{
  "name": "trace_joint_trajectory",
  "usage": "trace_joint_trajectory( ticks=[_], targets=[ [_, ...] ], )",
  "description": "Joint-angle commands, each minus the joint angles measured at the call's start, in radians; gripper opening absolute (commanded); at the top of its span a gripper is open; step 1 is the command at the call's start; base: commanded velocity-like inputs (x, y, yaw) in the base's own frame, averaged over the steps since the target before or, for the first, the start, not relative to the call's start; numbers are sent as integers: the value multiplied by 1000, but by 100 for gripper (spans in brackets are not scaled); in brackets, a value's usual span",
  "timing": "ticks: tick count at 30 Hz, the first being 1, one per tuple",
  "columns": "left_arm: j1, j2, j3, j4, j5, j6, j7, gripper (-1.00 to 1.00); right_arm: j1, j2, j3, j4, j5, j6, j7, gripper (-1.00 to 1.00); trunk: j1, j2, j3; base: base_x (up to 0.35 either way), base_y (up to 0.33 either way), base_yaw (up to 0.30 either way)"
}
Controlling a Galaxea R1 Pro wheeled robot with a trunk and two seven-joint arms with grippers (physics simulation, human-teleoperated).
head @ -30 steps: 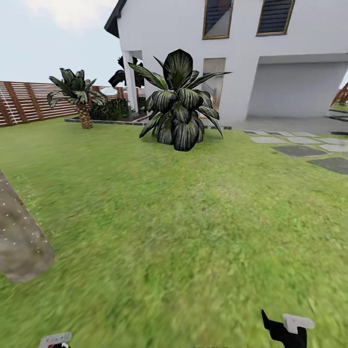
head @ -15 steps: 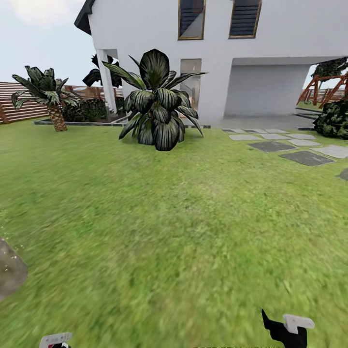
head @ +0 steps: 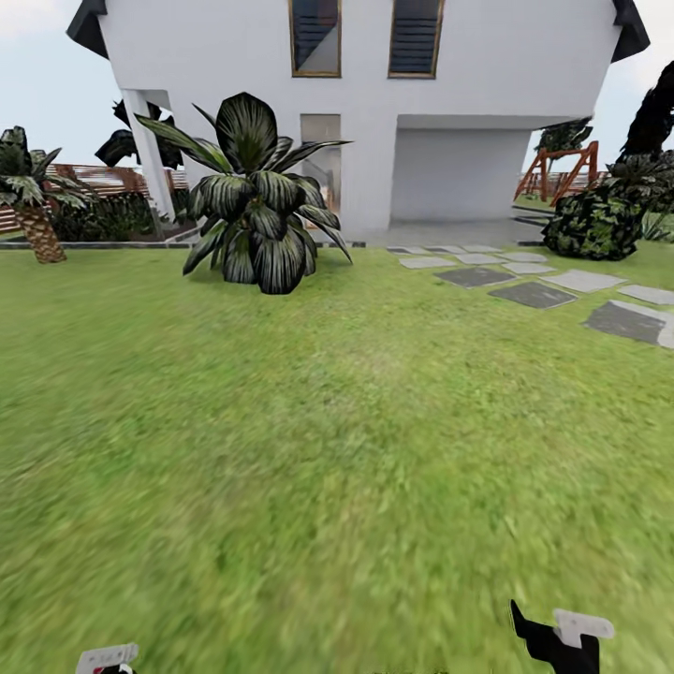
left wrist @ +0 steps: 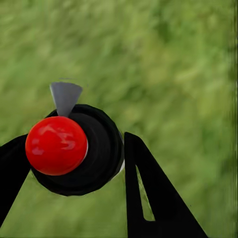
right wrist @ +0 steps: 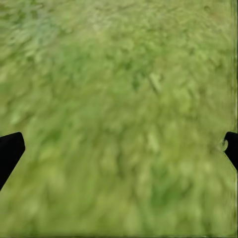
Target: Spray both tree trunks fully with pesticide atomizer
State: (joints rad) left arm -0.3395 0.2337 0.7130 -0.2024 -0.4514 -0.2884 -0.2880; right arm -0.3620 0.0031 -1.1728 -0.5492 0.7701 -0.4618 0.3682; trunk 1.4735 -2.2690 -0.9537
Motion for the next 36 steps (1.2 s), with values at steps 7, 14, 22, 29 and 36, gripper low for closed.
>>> trace_joint_trajectory(
  ticks=[7, 14, 22, 29, 36],
  targets=[
    [0, 0, 0, 0, 1, 0, 0, -100, 0, 0, 1, 1, 0, 0, 0, 100, 0, 0, 0, 0, 0, -300],
    [0, 0, 0, 0, 0, 0, 0, -100, 0, 0, 1, 2, 1, 0, 0, 100, 0, 0, 0, 0, 0, -300],
    [0, 0, 0, 0, 0, 0, 0, -100, 0, 0, 1, 3, 1, 0, 0, 100, 0, 0, 0, 0, 0, -300],
    [0, 0, 0, 0, 0, 0, 0, -100, 0, 1, 1, 3, 1, 0, 0, 100, 0, 0, 0, 0, 0, -300],
    [0, 0, -1, 0, 0, 0, 0, -100, 0, 1, 1, 3, 1, 0, 0, 100, 0, 0, 0, 0, 0, -300]
  ],
)
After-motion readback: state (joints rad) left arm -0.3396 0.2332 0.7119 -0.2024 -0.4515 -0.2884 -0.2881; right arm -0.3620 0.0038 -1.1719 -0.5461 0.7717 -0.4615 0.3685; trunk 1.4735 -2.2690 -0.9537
